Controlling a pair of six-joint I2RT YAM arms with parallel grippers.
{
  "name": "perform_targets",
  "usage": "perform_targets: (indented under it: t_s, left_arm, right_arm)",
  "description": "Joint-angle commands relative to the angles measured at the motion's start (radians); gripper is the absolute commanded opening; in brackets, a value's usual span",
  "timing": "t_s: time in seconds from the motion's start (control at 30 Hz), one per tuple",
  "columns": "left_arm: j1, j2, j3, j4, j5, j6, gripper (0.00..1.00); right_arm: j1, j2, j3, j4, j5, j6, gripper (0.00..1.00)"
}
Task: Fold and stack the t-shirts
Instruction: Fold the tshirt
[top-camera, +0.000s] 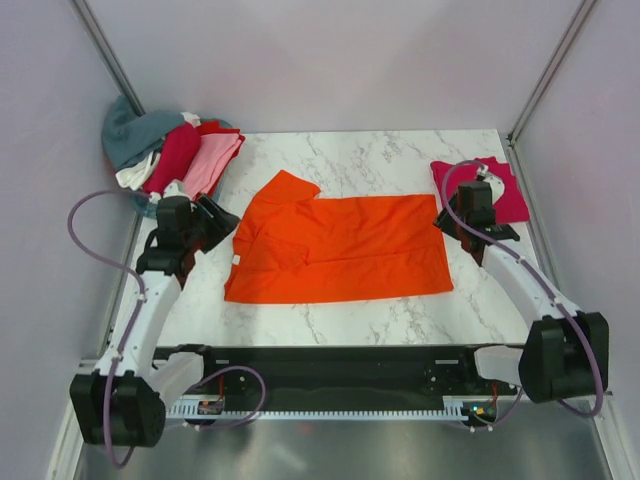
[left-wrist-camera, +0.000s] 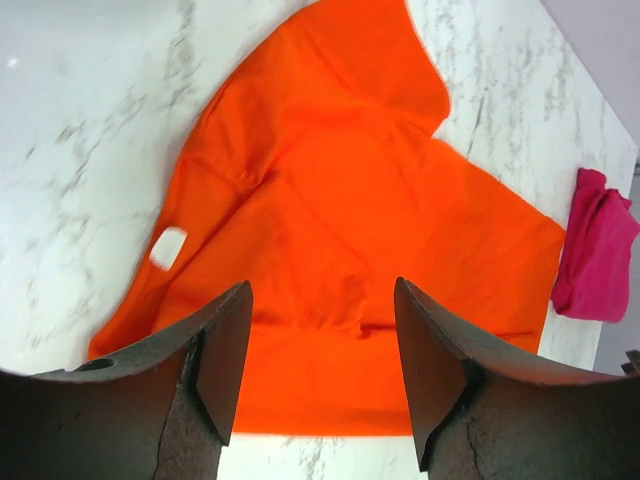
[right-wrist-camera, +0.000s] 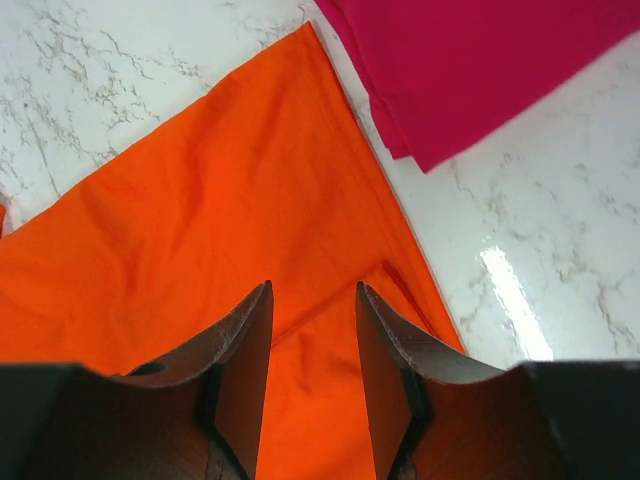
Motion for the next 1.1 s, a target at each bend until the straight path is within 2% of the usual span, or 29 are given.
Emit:
perform_targets:
  t_s: [0.0,0.1,0.23,0.33,0.63,0.8,1.07]
  left_arm:
    - [0.005,0.134,0.071,0.182,0.093,0.123,0.66]
    - [0.005,0.287,0.138,0.239,0.124,0.112,0.67]
    - [-0.021,0.406,0.194,0.340,0.127,0.104,0.68]
    - [-0.061,0.541,0.272,0.377,0.104,0.135,0.73]
    - [-0.104,0.910,0.627,0.342,0.087,0.213,0.73]
    - [-0.107,1.041,0.767,0.316,0.066,0.253,0.71]
    - [-0.120,1.154,0.850,0.308,0.021,0.281,0.69]
  right_arm:
    - [0.002,0.121,0.103,0.073,-0.032,-0.102,0.46]
    - [0.002,0.265,0.206,0.100,-0.020,-0.134,0.46]
    - [0.004,0.400,0.297,0.101,0.007,-0.157,0.46]
    - [-0.001,0.501,0.377,0.099,0.000,-0.174,0.47]
    - [-0.009,0.761,0.587,0.097,-0.002,-0.191,0.48]
    - [-0.026,0.859,0.662,0.090,-0.003,-0.192,0.47]
    - [-0.026,0.923,0.704,0.073,0.044,-0.235,0.47]
